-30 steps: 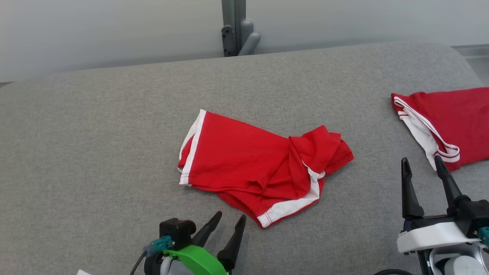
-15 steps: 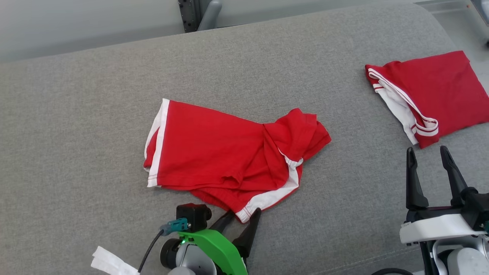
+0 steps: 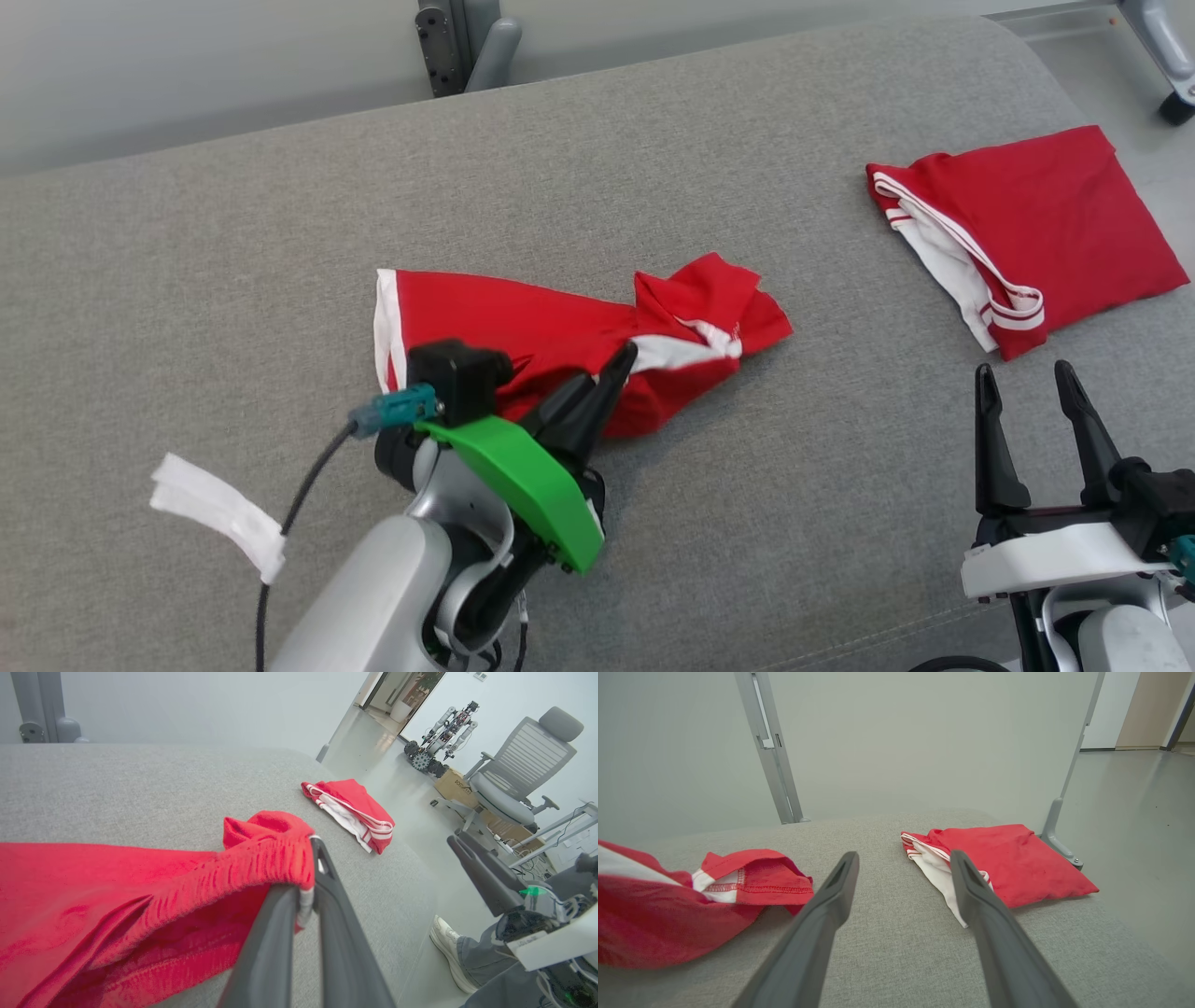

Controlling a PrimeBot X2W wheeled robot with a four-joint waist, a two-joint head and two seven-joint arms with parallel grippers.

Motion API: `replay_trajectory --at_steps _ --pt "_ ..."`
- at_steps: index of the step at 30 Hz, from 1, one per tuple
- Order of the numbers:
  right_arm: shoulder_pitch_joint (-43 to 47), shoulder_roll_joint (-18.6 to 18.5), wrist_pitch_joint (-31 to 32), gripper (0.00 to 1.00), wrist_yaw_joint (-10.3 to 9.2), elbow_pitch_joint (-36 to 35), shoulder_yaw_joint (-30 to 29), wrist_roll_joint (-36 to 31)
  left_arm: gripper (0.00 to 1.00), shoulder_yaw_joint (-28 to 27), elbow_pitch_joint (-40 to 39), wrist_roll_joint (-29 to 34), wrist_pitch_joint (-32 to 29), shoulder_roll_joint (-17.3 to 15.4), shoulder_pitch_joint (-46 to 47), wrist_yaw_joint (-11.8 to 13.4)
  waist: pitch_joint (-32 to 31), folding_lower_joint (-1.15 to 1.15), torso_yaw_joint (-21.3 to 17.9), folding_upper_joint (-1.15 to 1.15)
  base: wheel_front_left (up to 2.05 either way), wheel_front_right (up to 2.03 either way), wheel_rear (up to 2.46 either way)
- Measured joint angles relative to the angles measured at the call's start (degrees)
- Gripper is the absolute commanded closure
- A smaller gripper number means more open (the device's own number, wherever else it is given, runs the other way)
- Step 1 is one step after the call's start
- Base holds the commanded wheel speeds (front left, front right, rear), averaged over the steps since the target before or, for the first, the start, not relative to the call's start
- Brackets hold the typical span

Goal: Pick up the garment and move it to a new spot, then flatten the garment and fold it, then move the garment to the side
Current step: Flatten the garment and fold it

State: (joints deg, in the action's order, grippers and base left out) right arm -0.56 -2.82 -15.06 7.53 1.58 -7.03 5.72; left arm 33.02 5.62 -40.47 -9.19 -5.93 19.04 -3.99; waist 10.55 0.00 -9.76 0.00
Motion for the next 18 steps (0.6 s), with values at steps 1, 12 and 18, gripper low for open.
replay_trajectory --at_steps 1,12,18 --pt "0.0 0.0 0.0 0.0 0.0 0.1 0.2 0.3 1.0 -0.3 -1.8 -0.2 -1.1 -0.4 0.9 0.2 -0.1 0.0 -0.2 0.0 0.0 0.0 0.0" --pt "-0.8 0.0 0.0 0.0 0.0 0.9 0.5 1.9 1.0 -4.7 -7.8 0.9 -6.9 -5.6 11.0 1.9 -0.5 0.0 -3.3 0.0 0.0 0.0 0.0" --pt "-0.8 0.0 0.0 0.0 0.0 1.2 0.8 2.7 1.0 -6.0 -4.9 1.5 -8.7 -8.9 14.7 1.1 -0.5 0.0 -4.6 0.0 0.0 0.0 0.0"
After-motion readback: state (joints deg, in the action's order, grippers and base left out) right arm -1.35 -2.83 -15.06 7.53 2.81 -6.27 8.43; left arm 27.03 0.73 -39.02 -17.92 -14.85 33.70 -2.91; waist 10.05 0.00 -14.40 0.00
